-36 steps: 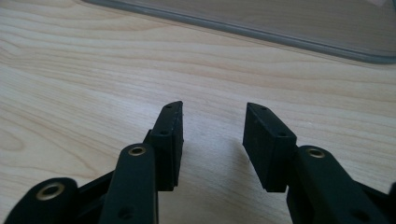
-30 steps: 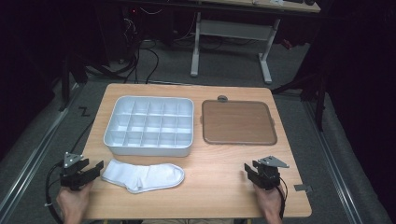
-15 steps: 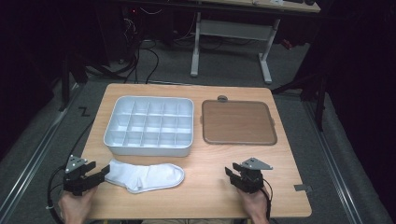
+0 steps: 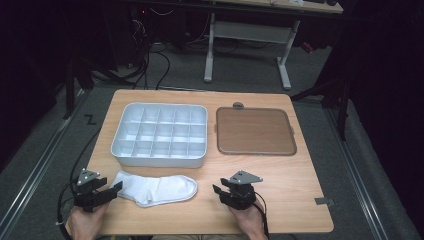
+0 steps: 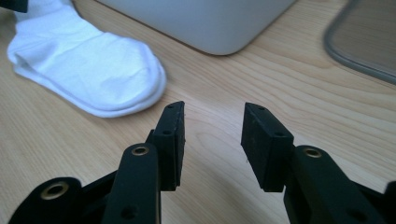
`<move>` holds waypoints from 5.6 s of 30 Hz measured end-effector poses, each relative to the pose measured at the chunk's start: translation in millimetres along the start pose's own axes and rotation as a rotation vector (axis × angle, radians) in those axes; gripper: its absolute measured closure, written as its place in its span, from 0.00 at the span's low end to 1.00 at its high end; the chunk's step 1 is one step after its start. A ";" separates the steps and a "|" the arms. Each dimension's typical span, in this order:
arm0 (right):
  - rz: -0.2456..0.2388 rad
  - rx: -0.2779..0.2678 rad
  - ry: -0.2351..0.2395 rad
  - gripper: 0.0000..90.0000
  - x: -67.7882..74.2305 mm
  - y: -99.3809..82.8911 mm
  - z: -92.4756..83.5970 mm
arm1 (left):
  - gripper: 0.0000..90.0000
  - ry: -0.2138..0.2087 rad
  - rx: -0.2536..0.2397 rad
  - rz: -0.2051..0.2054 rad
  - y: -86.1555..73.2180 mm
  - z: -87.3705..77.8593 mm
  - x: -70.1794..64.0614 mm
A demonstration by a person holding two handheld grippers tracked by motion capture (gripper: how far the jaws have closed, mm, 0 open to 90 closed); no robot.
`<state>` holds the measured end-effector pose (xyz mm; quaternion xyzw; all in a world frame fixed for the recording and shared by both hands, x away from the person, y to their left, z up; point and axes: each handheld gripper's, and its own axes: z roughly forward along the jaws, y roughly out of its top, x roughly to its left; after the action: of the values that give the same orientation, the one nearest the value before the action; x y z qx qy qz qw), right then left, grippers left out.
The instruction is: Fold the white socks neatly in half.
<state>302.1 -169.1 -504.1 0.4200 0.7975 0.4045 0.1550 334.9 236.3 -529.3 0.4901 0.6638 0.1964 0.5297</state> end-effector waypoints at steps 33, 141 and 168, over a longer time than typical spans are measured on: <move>-0.060 0.100 0.057 0.76 41.7 21.3 65.5 | 0.53 -0.009 0.028 0.016 -9.3 6.8 -1.8; 0.010 0.106 -0.150 0.95 -60.8 -22.9 -33.2 | 0.86 -0.356 0.172 -0.017 -57.7 27.2 -129.1; 0.059 0.117 -0.143 0.82 -72.3 -34.9 -24.2 | 0.71 -0.272 0.149 0.041 -70.4 44.8 -123.1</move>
<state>312.2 -250.2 -522.7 0.4796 0.7938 0.3304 0.1749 338.7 87.9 -537.5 0.5637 0.5885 0.0892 0.5727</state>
